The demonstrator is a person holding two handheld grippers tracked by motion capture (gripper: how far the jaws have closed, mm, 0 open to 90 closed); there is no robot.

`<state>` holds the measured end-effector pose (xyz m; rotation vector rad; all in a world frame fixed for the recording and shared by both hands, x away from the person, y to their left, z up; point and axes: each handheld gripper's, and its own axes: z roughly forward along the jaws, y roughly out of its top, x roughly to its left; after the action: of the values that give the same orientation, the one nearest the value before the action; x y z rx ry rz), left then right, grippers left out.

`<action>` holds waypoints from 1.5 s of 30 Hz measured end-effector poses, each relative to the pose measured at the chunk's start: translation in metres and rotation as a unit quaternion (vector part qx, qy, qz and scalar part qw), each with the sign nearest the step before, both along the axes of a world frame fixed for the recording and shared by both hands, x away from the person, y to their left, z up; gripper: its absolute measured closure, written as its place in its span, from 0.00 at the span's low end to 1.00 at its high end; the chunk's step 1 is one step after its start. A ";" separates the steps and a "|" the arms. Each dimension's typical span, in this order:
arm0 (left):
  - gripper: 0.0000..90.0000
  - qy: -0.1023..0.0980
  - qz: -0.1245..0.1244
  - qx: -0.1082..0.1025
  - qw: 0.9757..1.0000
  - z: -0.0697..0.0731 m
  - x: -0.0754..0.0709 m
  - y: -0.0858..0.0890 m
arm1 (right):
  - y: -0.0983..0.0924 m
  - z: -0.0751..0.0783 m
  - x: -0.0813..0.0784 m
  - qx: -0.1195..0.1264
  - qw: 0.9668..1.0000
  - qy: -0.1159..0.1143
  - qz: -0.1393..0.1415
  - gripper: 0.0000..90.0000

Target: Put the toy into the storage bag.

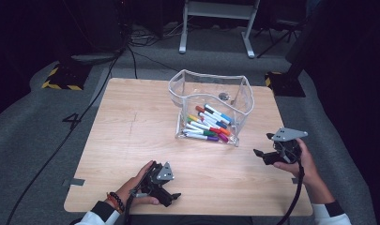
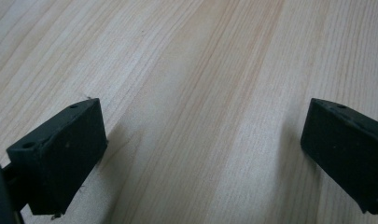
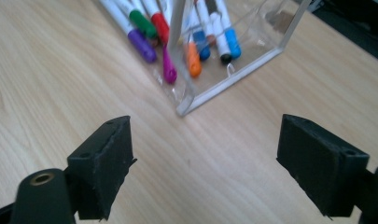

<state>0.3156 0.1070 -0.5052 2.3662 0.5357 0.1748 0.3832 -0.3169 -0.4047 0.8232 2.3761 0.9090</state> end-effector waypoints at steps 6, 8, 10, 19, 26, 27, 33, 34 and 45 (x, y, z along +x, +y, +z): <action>0.01 0.000 0.000 0.000 1.000 0.000 0.000 0.000 | -0.008 -0.030 -0.010 -0.018 1.000 0.022 -0.002 0.21; 0.01 0.000 0.000 0.000 1.000 0.000 0.000 0.000 | -0.012 -0.038 -0.012 -0.023 0.999 0.024 -0.004 0.20; 0.01 0.000 -0.001 -0.001 1.000 0.000 0.000 0.000 | -0.013 -0.042 -0.013 -0.022 0.999 0.028 -0.004 0.20; 0.01 0.000 0.000 0.000 1.000 0.000 0.000 0.000 | -0.038 -0.083 -0.027 0.015 0.997 0.074 -0.020 0.21; 0.01 -0.001 -0.001 0.001 1.000 0.000 0.001 0.000 | -0.050 -0.099 -0.036 0.076 0.994 0.061 -0.046 0.20; 0.01 -0.001 0.001 0.002 1.000 0.000 0.001 0.000 | -0.050 -0.099 -0.037 0.076 0.994 0.061 -0.049 0.20; 0.01 -0.002 -0.001 0.001 1.000 0.000 0.001 0.000 | -0.049 -0.099 -0.037 0.076 0.994 0.061 -0.051 0.20; 0.01 -0.002 0.001 0.001 1.000 0.000 0.001 0.000 | -0.049 -0.099 -0.037 0.076 0.994 0.061 -0.051 0.20; 0.01 -0.002 0.008 -0.001 1.000 0.000 0.000 0.001 | -0.047 -0.099 -0.037 0.077 0.993 0.060 -0.062 0.20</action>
<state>0.3154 0.1077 -0.5053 2.3609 0.5533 0.1853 0.3461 -0.3640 -0.5041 1.1021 2.3455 1.0276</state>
